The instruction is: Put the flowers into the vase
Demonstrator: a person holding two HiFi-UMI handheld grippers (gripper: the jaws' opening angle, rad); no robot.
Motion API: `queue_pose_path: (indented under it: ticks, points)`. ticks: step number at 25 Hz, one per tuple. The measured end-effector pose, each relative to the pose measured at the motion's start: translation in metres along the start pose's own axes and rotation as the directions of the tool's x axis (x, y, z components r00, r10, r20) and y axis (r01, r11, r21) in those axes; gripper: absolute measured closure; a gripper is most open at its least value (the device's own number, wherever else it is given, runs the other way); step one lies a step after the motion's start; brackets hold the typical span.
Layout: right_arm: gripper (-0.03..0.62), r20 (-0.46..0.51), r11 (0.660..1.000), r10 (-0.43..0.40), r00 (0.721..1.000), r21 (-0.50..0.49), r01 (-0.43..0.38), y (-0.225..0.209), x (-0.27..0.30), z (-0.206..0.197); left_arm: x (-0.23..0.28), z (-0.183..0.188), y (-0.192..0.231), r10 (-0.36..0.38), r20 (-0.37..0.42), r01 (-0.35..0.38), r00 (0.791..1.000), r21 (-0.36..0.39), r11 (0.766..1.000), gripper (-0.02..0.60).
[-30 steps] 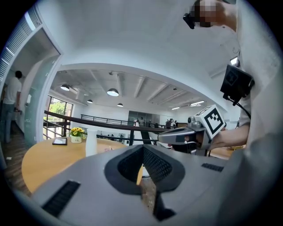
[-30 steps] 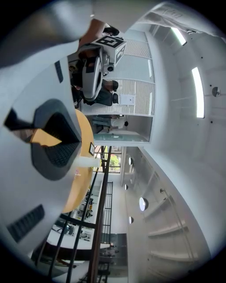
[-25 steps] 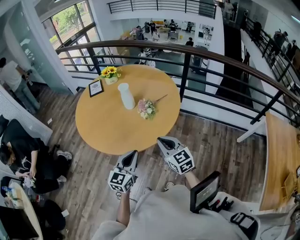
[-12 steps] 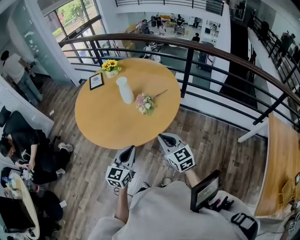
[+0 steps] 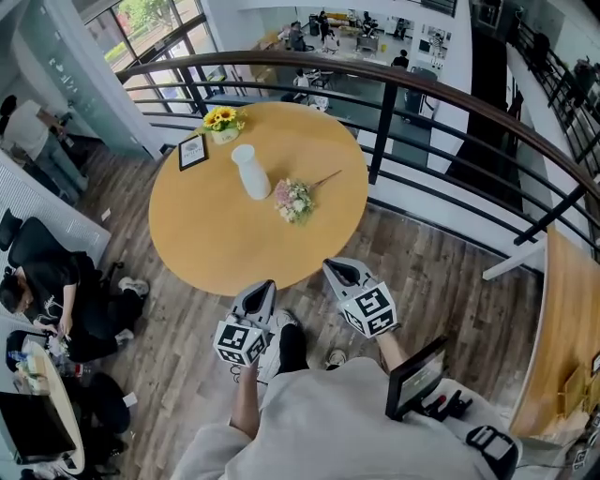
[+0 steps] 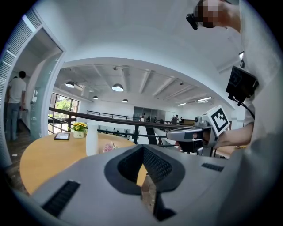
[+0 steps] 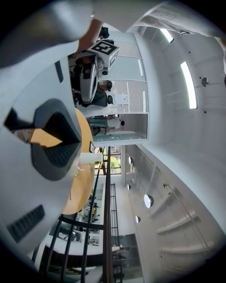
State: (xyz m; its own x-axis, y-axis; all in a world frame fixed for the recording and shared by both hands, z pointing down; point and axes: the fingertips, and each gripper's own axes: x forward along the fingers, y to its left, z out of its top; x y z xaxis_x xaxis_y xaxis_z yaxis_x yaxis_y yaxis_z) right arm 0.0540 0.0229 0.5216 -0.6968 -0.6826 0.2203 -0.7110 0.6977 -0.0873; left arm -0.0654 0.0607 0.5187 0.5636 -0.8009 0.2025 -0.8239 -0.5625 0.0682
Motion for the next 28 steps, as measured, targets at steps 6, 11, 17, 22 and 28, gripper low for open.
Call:
queue_pose_path:
  ticks: [6,11,17,22,28]
  points:
    - [0.585,-0.014,0.998,-0.056,0.998,-0.016,0.056,-0.04,0.032,0.014,0.049,0.006,0.03,-0.056,0.016,0.056,0.998,-0.017,0.998,0.575]
    - [0.585,-0.015,0.994,-0.096,0.995,-0.051,0.096,-0.067,0.092,0.039,0.087,0.027,0.086,-0.087,0.047,0.087,0.995,-0.011,0.996,0.575]
    - [0.585,-0.018,0.992,-0.098,0.995,-0.079,0.097,-0.081,0.161,0.069,0.11,0.047,0.155,-0.08,0.077,0.082,0.994,-0.024,0.996,0.575]
    - [0.585,-0.039,0.99,-0.115,0.993,-0.087,0.111,-0.082,0.181,0.077,0.116,0.053,0.177,-0.102,0.088,0.105,0.991,-0.038,0.994,0.575]
    - [0.585,-0.073,0.991,-0.126,0.989,-0.063,0.121,-0.09,0.187,0.068,0.126,0.049,0.185,-0.116,0.065,0.12,0.991,-0.053,0.991,0.575]
